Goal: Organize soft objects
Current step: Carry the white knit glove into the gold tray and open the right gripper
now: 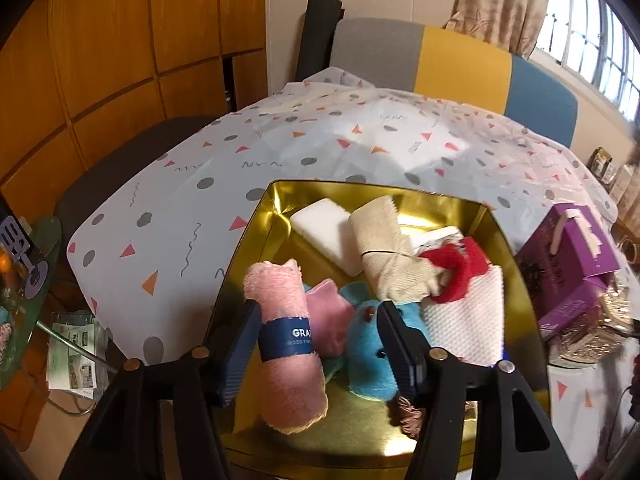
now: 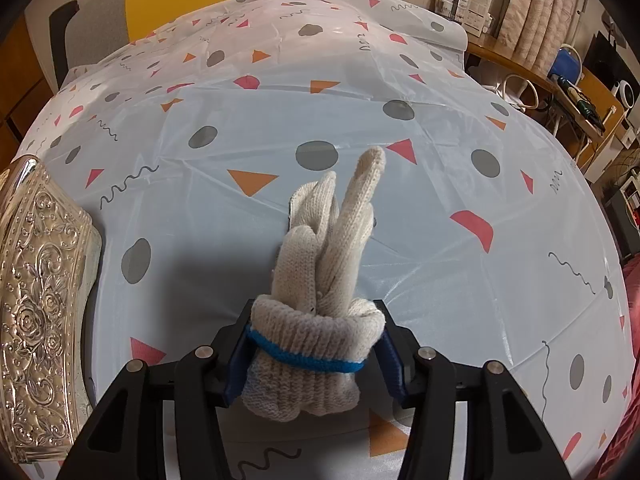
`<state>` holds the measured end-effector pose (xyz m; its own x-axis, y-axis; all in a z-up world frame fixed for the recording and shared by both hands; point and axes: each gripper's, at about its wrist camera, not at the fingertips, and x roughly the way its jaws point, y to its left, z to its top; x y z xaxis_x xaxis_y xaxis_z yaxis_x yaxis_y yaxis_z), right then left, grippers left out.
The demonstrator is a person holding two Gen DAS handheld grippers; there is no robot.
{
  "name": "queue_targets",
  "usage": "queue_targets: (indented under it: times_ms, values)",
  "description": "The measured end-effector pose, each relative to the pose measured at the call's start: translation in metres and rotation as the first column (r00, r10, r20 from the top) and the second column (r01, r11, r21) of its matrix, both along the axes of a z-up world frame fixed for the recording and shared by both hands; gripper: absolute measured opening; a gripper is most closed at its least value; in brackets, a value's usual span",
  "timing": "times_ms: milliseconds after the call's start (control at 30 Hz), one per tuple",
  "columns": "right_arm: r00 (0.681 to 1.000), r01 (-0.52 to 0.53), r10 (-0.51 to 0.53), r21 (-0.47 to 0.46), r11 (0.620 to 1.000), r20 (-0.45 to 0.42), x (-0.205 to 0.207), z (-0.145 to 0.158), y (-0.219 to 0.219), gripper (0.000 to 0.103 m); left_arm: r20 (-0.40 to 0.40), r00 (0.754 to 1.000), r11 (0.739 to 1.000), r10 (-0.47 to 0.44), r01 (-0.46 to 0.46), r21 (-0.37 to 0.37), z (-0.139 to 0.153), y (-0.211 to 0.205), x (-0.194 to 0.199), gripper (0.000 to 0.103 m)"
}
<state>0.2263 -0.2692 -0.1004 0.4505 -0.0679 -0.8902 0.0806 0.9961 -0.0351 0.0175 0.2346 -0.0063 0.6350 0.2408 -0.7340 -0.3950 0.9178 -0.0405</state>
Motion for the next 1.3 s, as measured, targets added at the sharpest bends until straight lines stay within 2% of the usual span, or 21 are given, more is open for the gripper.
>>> queue_targets:
  times_ms: [300, 567, 767, 967, 1100, 1233, 1300]
  values:
    - [1.000, -0.018, 0.018, -0.008, 1.000, -0.003, -0.001, 0.002, 0.004, 0.047, 0.023, 0.999, 0.999, -0.039, 0.039, 0.001, 0.012, -0.020, -0.009, 0.068]
    - [0.994, -0.110, 0.110, 0.000, 0.994, -0.004, -0.002, 0.004, 0.021, 0.046, 0.025, 0.996, 0.997, -0.082, 0.081, 0.012, 0.017, -0.036, -0.009, 0.073]
    - [0.995, -0.102, 0.102, 0.014, 0.995, 0.003, -0.002, 0.009, 0.022, 0.043, 0.016, 0.993, 0.993, -0.114, 0.114, 0.006, 0.015, -0.044, -0.008, 0.074]
    - [0.991, -0.086, 0.075, 0.094, 0.992, 0.113, -0.009, 0.050, 0.023, 0.043, 0.019, 0.992, 0.992, -0.123, 0.123, -0.008, 0.012, -0.043, -0.009, 0.077]
    - [0.974, -0.140, 0.121, 0.088, 0.986, 0.192, -0.012, 0.089, 0.041, 0.043, 0.018, 0.993, 0.992, -0.120, 0.121, -0.034, 0.009, -0.038, -0.011, 0.078]
    - [0.944, -0.222, 0.191, 0.089, 0.971, 0.270, -0.013, 0.128, 0.071, 0.043, 0.023, 0.994, 0.993, -0.111, 0.111, -0.039, 0.008, -0.035, -0.014, 0.079]
    - [0.924, -0.277, 0.238, 0.097, 0.956, 0.300, -0.013, 0.144, 0.092, 0.043, 0.025, 0.995, 0.994, -0.101, 0.102, -0.038, 0.009, -0.032, -0.015, 0.083]
